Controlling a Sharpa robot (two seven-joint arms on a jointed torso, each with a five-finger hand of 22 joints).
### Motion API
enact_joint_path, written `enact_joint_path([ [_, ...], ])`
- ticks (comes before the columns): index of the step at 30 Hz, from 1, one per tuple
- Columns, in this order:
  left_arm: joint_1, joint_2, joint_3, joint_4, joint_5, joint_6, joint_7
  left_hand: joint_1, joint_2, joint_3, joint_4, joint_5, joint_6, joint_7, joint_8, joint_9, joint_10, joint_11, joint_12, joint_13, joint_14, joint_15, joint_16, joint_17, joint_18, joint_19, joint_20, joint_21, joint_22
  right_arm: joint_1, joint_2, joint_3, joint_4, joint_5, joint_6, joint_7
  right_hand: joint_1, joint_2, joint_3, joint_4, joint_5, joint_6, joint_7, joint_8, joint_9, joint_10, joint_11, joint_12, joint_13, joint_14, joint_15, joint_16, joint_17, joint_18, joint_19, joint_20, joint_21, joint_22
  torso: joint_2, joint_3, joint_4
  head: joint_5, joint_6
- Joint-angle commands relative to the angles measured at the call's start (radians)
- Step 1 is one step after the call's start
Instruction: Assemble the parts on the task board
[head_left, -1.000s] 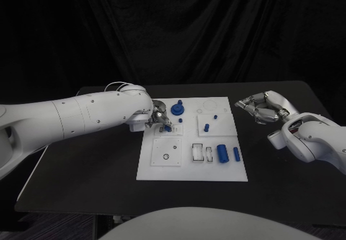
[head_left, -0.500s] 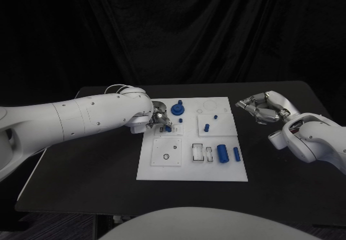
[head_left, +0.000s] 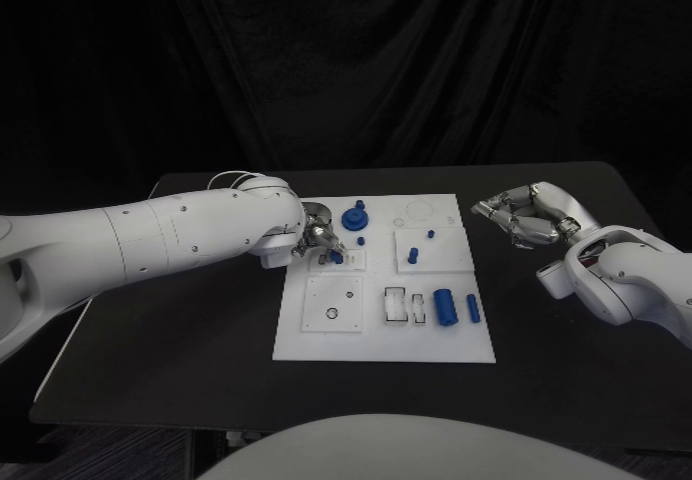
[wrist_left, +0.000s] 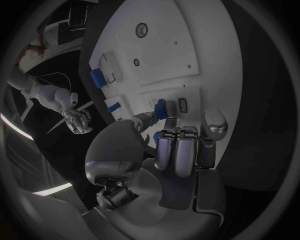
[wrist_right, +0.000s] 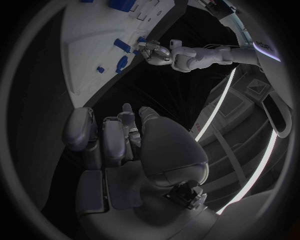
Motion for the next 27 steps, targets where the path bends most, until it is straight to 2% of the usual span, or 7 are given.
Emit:
enact_joint_path([
  [1,-0.008,-0.004,-0.004,0.001,-0.001,-0.014,0.000,0.003,0.011,0.007,-0.005,0.002,0.005,-0.008,-0.004,0.001,0.090,-0.007,-0.005,0.251,0.099,-0.006,0.005,0.256,-0.014,0.010,-0.001,-0.002,0.001,-0.003,0.000,0.001,-0.001,-0.004,0.009,-0.016,0.012,0.001,0.003,-0.005,0.006,0.007,-0.002,-0.006,-0.002,0.001,-0.001,-0.003,-0.001,-0.002,0.000,-0.003,-0.002,-0.005,-0.003,0.000,-0.006,0.096,0.000,-0.0007,0.0002,0.001,0.000],
  [25,-0.010,-0.012,-0.004,0.004,-0.001,-0.042,0.015,0.004,0.010,0.008,-0.009,0.004,0.007,-0.008,-0.006,0.000,0.084,-0.007,-0.010,0.247,0.095,-0.007,0.003,0.250,-0.013,0.009,-0.002,-0.004,-0.001,-0.004,0.002,0.001,-0.003,-0.004,0.014,-0.020,0.013,0.001,0.004,-0.005,0.007,0.007,-0.002,-0.006,-0.002,0.000,-0.001,-0.004,-0.003,-0.003,0.000,-0.004,-0.003,-0.004,-0.004,0.000,-0.008,0.095,0.000,-0.0009,0.0002,0.003,0.000],
  [27,-0.010,-0.012,-0.004,0.004,-0.001,-0.043,0.017,-0.002,0.009,0.003,-0.004,-0.009,0.007,-0.007,-0.013,-0.002,0.082,-0.006,-0.013,0.245,0.093,-0.007,0.002,0.246,-0.013,0.006,-0.002,-0.008,-0.005,-0.004,0.002,0.001,-0.003,-0.004,0.014,-0.020,0.013,0.001,0.004,-0.005,0.007,0.007,-0.002,-0.006,-0.002,0.000,-0.001,-0.004,-0.003,-0.003,0.000,-0.004,-0.003,-0.004,-0.004,0.000,-0.008,0.095,0.001,-0.0009,-0.0001,0.004,0.000],
])
